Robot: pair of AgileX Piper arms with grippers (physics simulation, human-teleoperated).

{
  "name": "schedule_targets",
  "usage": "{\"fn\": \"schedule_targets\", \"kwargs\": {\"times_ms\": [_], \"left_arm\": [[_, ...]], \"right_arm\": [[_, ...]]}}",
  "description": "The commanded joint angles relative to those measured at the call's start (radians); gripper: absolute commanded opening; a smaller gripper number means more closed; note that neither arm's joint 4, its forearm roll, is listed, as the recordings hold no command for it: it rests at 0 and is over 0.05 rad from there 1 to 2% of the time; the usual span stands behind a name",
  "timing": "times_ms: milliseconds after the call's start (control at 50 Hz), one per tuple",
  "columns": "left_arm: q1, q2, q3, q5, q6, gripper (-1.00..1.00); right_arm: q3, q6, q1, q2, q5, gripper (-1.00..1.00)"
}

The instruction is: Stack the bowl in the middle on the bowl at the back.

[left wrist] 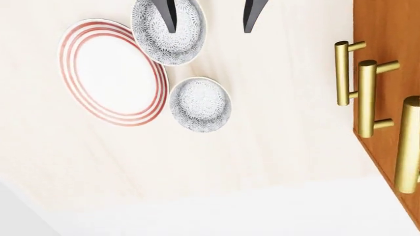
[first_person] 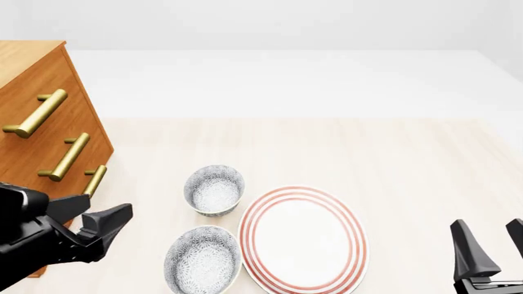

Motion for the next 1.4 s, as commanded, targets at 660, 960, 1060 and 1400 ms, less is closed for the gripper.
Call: {"fn": "schedule_targets", "kwargs": {"times_ms": [660, 960, 1060, 1400], "left_arm": [[-0.094, 0.413, 0.132, -0.245, -0.063, 1.0], [-0.114, 0.553, 0.186, -0.448, -0.119, 1.0], [-0.116, 0.614, 0.201, -0.511, -0.121, 1.0], [-0.119, 0.77, 0.253, -0.673, -0.126, 1.0]], "right_arm": [[-0.002, -0.009, 0.029, 0.0, -0.003, 1.0], [-0.006, -0.008, 0.036, 0.0, 0.001, 1.0], [-0.007, -0.006, 0.035, 0.0, 0.002, 1.0], [-0.007, -0.025, 0.046, 0.0, -0.003, 1.0]]}}
